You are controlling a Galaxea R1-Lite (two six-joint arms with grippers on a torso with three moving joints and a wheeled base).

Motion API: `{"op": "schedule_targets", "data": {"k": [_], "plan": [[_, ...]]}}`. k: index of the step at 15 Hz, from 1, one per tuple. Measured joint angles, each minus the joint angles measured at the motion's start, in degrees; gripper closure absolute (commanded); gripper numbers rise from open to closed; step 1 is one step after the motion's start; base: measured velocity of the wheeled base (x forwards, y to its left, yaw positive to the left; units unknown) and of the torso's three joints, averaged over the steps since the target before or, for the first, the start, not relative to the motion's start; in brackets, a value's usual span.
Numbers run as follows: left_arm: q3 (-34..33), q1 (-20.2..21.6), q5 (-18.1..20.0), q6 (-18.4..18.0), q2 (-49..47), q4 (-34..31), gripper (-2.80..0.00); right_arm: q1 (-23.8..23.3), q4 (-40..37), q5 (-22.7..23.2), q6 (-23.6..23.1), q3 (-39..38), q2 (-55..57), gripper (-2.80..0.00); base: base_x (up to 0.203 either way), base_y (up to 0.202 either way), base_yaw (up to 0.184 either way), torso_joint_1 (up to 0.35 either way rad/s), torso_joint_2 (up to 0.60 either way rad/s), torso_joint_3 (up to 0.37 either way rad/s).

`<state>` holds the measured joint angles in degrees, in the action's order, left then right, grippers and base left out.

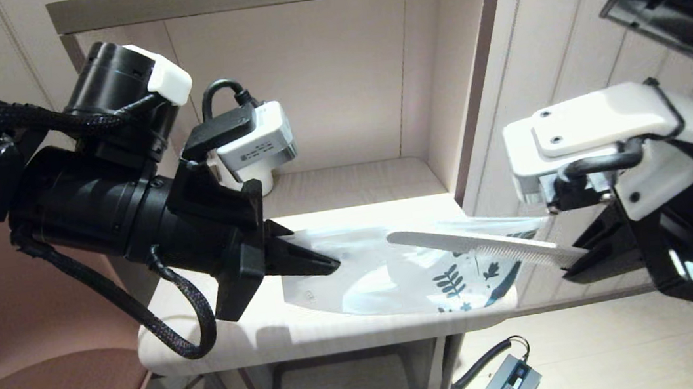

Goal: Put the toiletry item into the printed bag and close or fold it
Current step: Place the comb into the storage bag

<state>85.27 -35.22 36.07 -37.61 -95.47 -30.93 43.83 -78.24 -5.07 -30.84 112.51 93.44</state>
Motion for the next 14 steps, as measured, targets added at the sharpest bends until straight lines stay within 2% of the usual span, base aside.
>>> {"op": "schedule_targets", "data": {"k": [7,10,14], "plan": [[-1.2,0.0,-0.2,-1.2,0.8,0.6,0.0,-0.1,-3.5,0.1,0.0,-0.1,-3.3,0.0,0.0,0.0,0.0,0.0,0.0,0.0],[-4.0,0.0,-0.2,-1.5,1.9,5.3,0.0,0.0,-4.4,0.1,0.0,-0.1,-4.1,0.0,0.0,0.0,0.0,0.0,0.0,0.0],[-5.1,0.0,-0.1,-1.5,2.3,6.1,0.0,0.4,-4.6,0.2,0.1,-0.1,-4.3,0.0,0.0,0.0,0.0,0.0,0.0,0.0]]}}
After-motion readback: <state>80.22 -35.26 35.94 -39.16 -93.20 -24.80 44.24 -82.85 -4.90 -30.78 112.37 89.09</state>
